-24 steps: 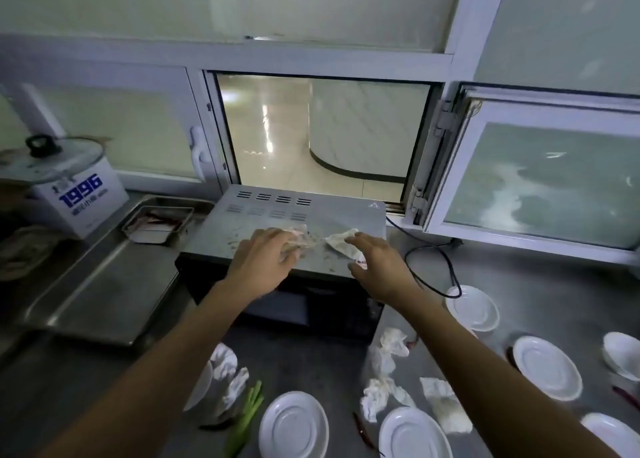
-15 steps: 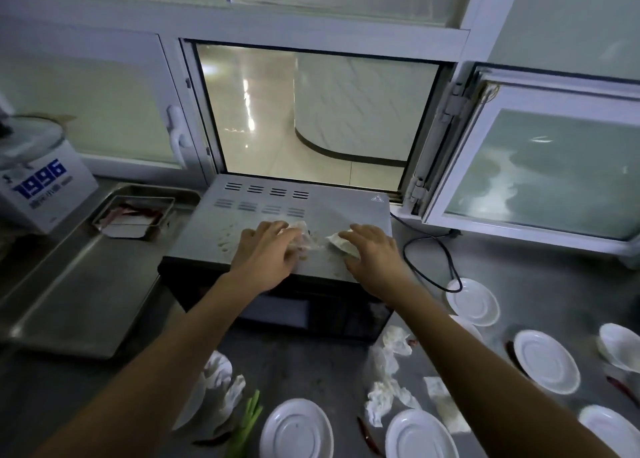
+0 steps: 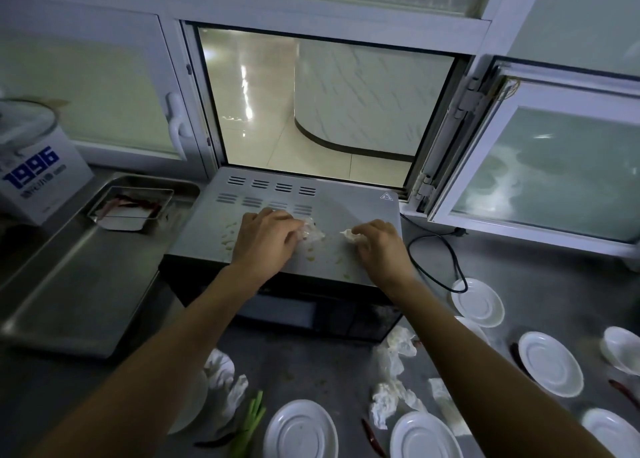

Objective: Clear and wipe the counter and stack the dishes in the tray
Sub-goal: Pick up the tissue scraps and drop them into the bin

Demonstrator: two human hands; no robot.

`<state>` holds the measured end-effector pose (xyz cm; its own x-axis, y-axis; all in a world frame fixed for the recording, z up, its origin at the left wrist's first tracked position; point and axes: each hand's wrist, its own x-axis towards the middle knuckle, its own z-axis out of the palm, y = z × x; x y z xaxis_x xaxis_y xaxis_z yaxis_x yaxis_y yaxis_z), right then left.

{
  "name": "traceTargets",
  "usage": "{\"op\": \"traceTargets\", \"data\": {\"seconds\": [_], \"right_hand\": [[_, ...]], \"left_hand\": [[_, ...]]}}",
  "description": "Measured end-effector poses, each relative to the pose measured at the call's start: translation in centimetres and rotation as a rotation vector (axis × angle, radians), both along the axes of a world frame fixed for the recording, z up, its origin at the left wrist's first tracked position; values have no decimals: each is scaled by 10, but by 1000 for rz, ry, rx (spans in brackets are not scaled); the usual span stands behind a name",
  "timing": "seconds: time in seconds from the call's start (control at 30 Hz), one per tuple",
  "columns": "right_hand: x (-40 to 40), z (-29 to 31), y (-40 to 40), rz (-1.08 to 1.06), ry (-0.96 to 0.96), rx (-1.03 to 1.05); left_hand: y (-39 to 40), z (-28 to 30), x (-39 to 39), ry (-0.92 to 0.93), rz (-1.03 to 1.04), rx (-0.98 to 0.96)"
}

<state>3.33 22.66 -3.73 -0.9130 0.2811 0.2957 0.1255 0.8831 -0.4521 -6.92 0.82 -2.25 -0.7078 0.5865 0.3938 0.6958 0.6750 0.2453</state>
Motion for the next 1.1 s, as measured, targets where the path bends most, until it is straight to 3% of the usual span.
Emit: {"op": "traceTargets", "data": {"seconds": [0.43, 0.6, 0.83, 1.1], "right_hand": [[23, 23, 3, -63, 218, 71], [58, 33, 8, -201, 276, 94], [140, 28, 30, -358, 259, 65], [288, 22, 52, -613, 244, 84]], "left_hand": [[25, 24, -2, -39, -122, 129], [53, 27, 7, -68, -232, 155], [114, 29, 55, -84, -453, 216], [189, 11, 176, -123, -730, 184]]}}
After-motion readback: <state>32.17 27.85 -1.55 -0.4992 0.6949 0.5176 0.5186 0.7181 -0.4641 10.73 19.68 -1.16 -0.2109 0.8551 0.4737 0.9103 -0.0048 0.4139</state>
